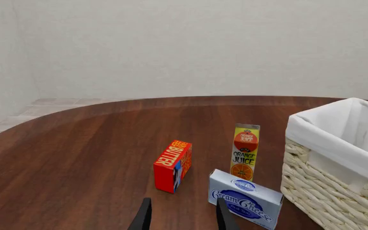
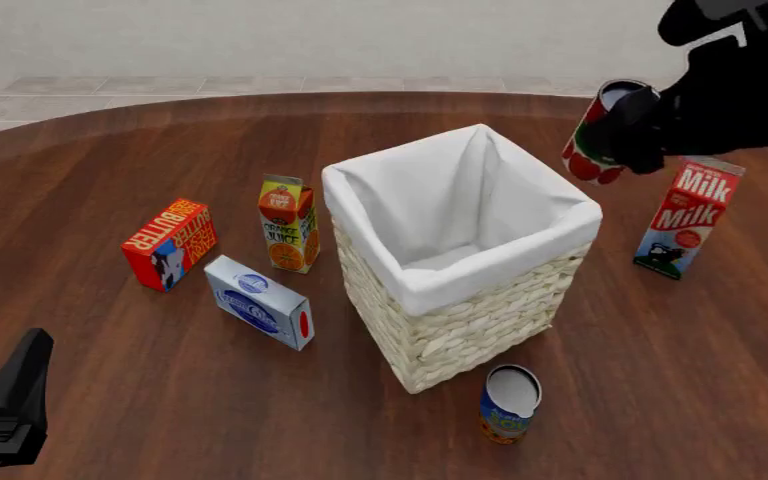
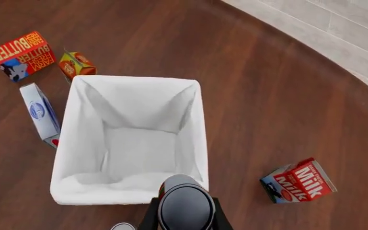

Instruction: Pick up the tomato sauce, and put it in the basket.

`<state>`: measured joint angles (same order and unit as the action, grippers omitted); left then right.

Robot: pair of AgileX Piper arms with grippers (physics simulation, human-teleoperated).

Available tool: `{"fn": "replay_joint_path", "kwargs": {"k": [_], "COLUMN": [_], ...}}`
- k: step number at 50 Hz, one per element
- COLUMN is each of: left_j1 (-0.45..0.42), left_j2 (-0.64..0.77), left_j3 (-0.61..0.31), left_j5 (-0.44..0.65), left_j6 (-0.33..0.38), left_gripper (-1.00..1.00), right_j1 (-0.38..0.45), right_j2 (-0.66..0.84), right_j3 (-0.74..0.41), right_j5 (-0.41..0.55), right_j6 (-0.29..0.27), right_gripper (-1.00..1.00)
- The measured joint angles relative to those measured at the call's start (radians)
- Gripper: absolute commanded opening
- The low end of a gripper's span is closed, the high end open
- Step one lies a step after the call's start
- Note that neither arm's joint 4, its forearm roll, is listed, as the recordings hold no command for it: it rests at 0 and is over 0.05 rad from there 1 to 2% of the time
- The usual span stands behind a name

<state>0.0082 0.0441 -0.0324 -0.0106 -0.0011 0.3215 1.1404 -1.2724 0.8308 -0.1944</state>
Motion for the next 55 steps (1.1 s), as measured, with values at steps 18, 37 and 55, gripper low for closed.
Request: {"fn": "replay_joint_path", "kwargs": {"k": [18, 37, 55], "left_j1": [0.0, 0.0, 0.0], "left_j2": [0.0, 0.0, 0.0], "left_j3": [0.0, 0.0, 0.0], "left_j5": [0.0, 0.0, 0.0], "left_j6": [0.0, 0.0, 0.0], "left_gripper": [1.0, 1.0, 1.0], "right_j1": [0.029, 0.068, 0.107], "right_j2": [0.114, 0.23, 0.339], "right_j3": [-0.08, -0.153, -0.237], "right_j5": [-0.021, -0.05, -0.063], "right_j6": [-0.009, -0.005, -0.007], "right_gripper": [-1.0, -1.0, -1.0]}}
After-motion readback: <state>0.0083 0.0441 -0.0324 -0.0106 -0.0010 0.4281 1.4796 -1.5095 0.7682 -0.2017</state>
